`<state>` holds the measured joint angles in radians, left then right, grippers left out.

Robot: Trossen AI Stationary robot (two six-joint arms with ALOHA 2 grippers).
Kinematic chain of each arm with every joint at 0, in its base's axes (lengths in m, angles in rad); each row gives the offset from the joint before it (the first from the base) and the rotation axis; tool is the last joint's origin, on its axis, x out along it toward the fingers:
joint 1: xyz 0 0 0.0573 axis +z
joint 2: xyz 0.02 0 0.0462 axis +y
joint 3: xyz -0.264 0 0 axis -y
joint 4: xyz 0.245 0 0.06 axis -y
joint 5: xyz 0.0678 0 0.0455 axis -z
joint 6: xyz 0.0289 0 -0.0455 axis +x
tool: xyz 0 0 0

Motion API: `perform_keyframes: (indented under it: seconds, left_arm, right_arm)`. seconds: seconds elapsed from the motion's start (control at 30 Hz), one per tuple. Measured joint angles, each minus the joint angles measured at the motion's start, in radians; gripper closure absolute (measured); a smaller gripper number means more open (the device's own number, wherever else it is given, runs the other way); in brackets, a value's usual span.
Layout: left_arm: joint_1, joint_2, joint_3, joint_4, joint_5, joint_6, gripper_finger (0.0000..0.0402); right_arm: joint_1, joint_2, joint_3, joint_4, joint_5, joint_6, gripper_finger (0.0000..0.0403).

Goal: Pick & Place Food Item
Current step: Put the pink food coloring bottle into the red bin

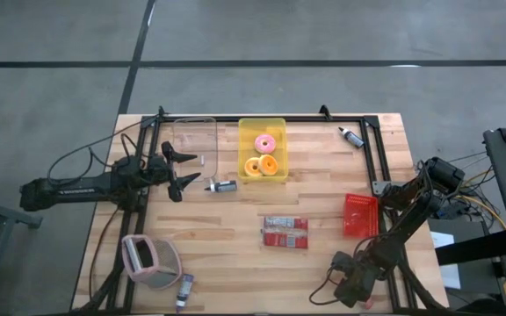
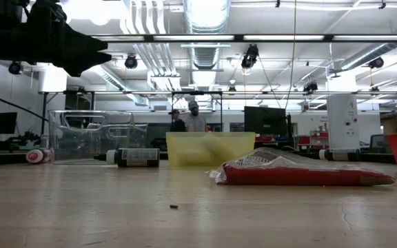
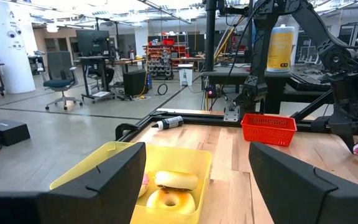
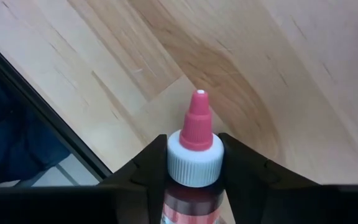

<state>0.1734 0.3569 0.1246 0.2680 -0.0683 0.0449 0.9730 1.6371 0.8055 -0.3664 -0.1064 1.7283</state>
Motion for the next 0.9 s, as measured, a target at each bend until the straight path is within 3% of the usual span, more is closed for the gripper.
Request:
perform_keyframes:
  seconds: [0.9]
  left_arm:
    - [0.000, 0.000, 0.000, 0.000, 0.000, 0.000, 0.0111]
  right_arm:
    - [0.000, -0.002, 0.033, -0.052, 0.000, 0.000, 0.0288]
